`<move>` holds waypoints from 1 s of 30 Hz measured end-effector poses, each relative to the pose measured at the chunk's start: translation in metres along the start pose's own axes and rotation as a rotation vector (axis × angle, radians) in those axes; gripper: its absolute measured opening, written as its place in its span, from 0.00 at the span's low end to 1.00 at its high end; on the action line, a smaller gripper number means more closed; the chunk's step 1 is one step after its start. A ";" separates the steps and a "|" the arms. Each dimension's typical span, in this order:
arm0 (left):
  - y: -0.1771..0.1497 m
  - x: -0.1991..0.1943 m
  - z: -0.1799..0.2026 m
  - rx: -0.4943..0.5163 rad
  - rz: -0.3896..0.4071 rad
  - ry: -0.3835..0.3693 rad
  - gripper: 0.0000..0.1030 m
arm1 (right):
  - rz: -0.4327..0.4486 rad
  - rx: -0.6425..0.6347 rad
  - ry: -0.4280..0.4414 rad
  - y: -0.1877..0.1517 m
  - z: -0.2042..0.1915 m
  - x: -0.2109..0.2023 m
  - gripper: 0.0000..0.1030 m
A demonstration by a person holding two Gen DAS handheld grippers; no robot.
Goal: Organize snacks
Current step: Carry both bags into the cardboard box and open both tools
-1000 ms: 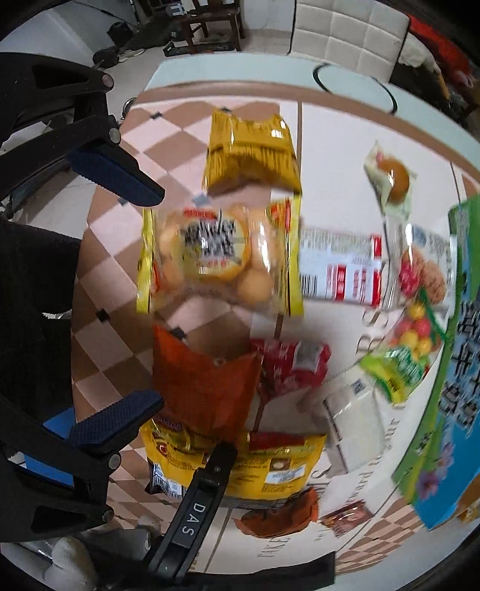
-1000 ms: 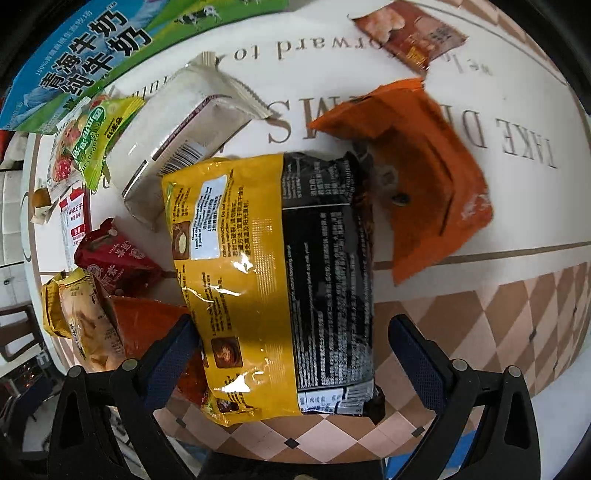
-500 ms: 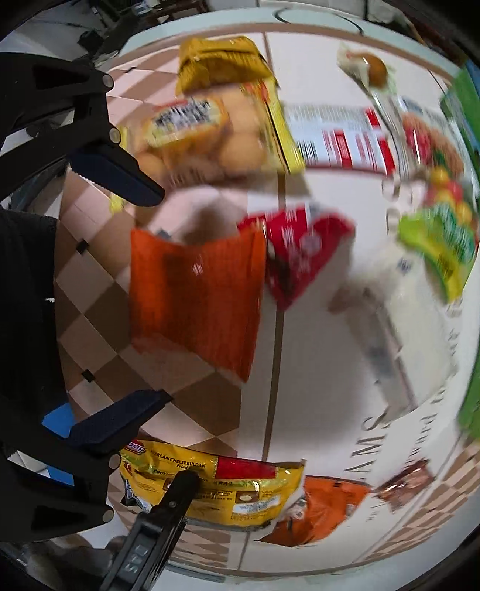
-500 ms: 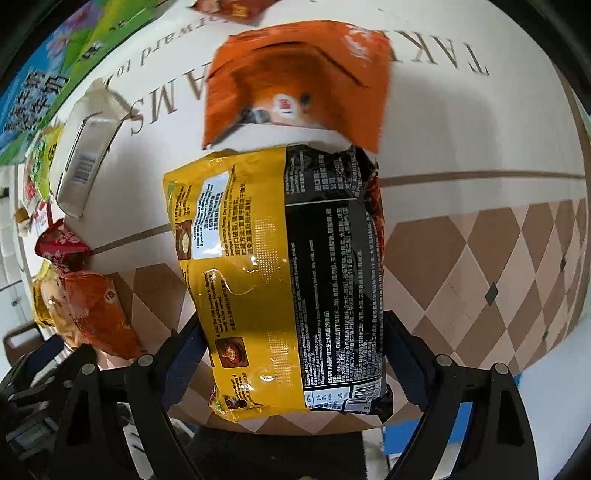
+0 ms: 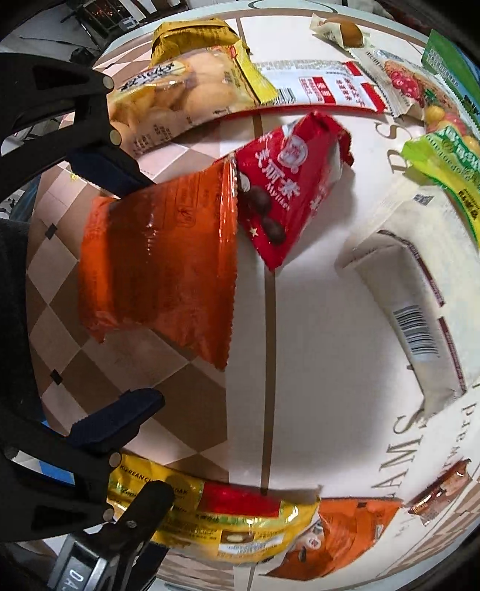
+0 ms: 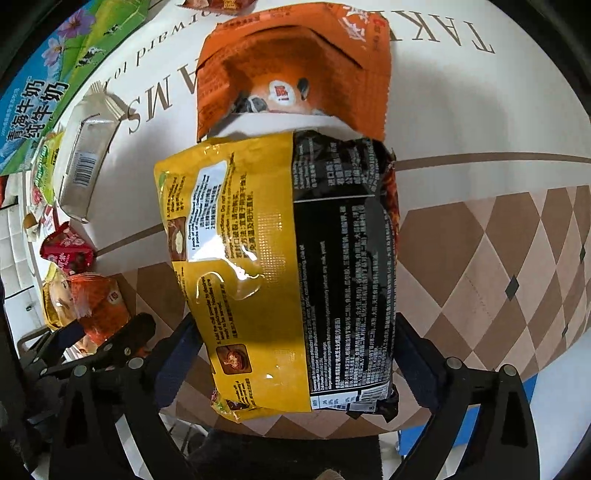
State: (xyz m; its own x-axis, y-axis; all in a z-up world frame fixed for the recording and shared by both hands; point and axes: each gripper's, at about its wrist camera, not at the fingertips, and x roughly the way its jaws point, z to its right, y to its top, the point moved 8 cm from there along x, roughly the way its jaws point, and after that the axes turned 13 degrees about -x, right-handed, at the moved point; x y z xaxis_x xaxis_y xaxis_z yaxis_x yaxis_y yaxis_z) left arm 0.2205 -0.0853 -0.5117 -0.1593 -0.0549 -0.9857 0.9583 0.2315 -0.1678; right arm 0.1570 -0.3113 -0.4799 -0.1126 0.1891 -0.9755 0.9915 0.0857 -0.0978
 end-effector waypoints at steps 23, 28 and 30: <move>0.020 0.013 0.008 -0.033 0.205 0.001 0.43 | -0.018 -0.096 -0.089 -0.003 -0.015 0.019 0.85; 0.004 -0.015 -0.008 -0.042 0.263 -0.030 0.43 | 0.029 -0.135 -0.059 -0.009 -0.027 -0.001 0.85; 0.001 -0.032 -0.017 -0.048 0.293 -0.051 0.43 | 0.057 -0.156 -0.047 -0.007 -0.030 -0.015 0.85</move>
State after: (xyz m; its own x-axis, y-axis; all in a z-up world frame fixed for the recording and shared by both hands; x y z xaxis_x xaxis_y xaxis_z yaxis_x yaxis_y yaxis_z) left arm 0.2230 -0.0669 -0.4810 0.1355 -0.0276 -0.9904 0.9493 0.2900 0.1218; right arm 0.1498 -0.2857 -0.4589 -0.0492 0.1520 -0.9872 0.9738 0.2271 -0.0136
